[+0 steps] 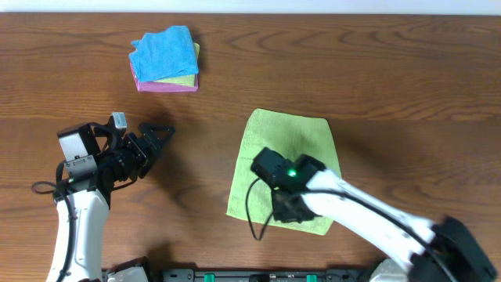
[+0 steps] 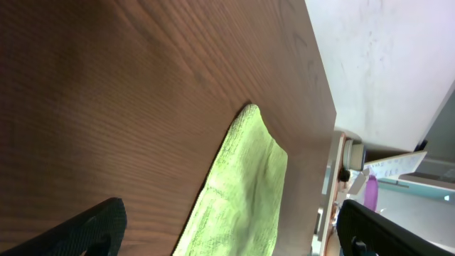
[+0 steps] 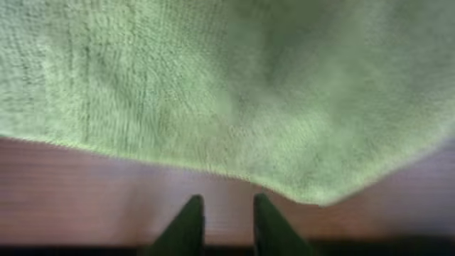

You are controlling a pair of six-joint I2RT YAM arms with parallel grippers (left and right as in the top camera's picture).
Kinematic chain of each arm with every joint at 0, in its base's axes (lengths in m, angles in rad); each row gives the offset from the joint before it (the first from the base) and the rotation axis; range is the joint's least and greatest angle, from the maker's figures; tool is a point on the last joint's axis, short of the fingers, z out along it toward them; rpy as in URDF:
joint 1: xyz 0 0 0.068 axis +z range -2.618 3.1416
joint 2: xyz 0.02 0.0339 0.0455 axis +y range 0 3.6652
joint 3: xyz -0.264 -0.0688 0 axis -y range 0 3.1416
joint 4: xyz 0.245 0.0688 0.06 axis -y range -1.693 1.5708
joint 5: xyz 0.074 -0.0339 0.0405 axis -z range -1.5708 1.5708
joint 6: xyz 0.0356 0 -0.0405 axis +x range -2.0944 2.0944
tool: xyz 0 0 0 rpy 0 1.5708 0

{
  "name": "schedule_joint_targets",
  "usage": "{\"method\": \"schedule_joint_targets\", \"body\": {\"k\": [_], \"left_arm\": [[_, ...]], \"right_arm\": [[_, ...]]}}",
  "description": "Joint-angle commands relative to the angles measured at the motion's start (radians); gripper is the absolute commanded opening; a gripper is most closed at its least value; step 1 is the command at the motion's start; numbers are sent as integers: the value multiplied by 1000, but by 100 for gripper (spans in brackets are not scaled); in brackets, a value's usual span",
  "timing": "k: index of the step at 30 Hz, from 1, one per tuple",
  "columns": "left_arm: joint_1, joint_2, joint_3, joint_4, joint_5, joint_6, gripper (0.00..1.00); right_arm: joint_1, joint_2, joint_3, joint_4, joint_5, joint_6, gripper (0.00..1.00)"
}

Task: Fold the cloth
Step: 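Grasp the green cloth's right corner with the right gripper and drag it up-right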

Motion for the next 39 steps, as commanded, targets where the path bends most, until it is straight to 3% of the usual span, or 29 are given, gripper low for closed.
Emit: {"method": "schedule_joint_targets", "body": {"k": [1, 3, 5, 8, 23, 39], "left_arm": [[5, 0, 24, 3, 11, 21, 96], [5, 0, 24, 3, 11, 21, 96], [5, 0, 24, 3, 14, 21, 96], [5, 0, 24, 3, 15, 21, 96], [5, 0, 24, 3, 33, 21, 96], [5, 0, 24, 3, 41, 21, 96]], "right_arm": [[11, -29, -1, -5, 14, 138, 33], [18, -22, -12, -1, 21, 154, 31], [22, -13, -37, 0, 33, 193, 22], [22, -8, -96, 0, 38, 266, 2], [22, -8, -272, 69, 66, 403, 1], [9, -8, -282, 117, 152, 423, 1]]}}
